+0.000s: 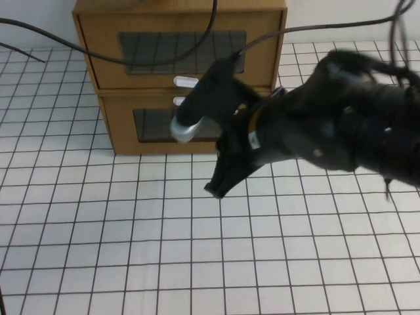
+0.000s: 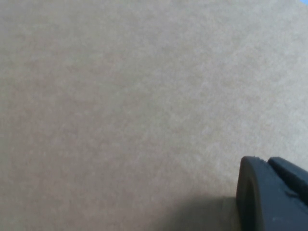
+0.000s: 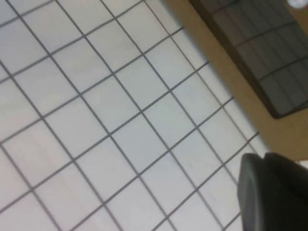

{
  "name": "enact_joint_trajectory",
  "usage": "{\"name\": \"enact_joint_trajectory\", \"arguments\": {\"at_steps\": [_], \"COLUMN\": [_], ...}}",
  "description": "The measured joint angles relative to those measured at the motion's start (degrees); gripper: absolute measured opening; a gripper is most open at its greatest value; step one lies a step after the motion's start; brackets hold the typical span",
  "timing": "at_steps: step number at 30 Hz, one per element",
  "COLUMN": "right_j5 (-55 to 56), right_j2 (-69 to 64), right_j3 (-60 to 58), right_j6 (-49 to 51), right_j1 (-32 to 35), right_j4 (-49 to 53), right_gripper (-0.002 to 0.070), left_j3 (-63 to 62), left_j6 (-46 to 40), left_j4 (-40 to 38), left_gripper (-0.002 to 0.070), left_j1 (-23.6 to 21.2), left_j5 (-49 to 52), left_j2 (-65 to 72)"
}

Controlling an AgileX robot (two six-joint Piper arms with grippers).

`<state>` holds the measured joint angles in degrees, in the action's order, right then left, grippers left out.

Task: Open the shoe box
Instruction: 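Pull the top drawer of the cardboard box fully open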

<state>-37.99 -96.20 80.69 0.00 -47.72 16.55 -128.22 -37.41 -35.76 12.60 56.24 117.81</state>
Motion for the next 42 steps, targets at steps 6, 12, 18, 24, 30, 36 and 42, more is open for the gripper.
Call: {"name": "enact_joint_trajectory", "arguments": {"at_steps": [6, 12, 18, 24, 30, 36, 42], "right_j5": [3.4, 10.0, 13.8, 15.1, 16.1, 16.9, 17.5], "right_j2": [-5.0, -7.4, -10.3, -13.9, -17.1, -19.9, -22.1], "right_j3": [1.2, 1.4, 1.5, 1.5, 4.7, 9.8, 13.0], "right_j6": [6.8, 13.4, 24.3, 35.8, 42.7, 43.3, 43.3], "right_j1": [-4.6, -4.7, -4.7, -2.7, -0.6, 0.4, 0.7], "right_j4": [20.9, 34.7, 49.8, 64.4, 70.8, 72.8, 75.2], "right_gripper": [-0.0010, 0.0119, 0.0249, 0.0258, 0.0260, 0.0260, 0.0256], "left_j3": [0.0, 0.0, 0.0, -0.1, -0.4, -0.4, -0.4], "left_j6": [0.1, 1.3, 2.6, 4.4, 4.7, 4.7, 4.7], "left_j4": [-0.1, -0.2, -0.3, -0.4, -0.5, -0.5, -0.5], "left_gripper": [-0.0005, -0.0005, -0.0005, -0.0005, -0.0005, -0.0003, -0.0003], "left_j1": [0.0, 0.0, 0.0, 0.0, 0.0, 0.0, 0.0], "left_j5": [0.2, 0.8, 1.3, 2.3, 3.6, 3.8, 4.2], "left_j2": [0.0, 0.0, 0.0, 0.0, -0.2, -0.3, -0.4]}}
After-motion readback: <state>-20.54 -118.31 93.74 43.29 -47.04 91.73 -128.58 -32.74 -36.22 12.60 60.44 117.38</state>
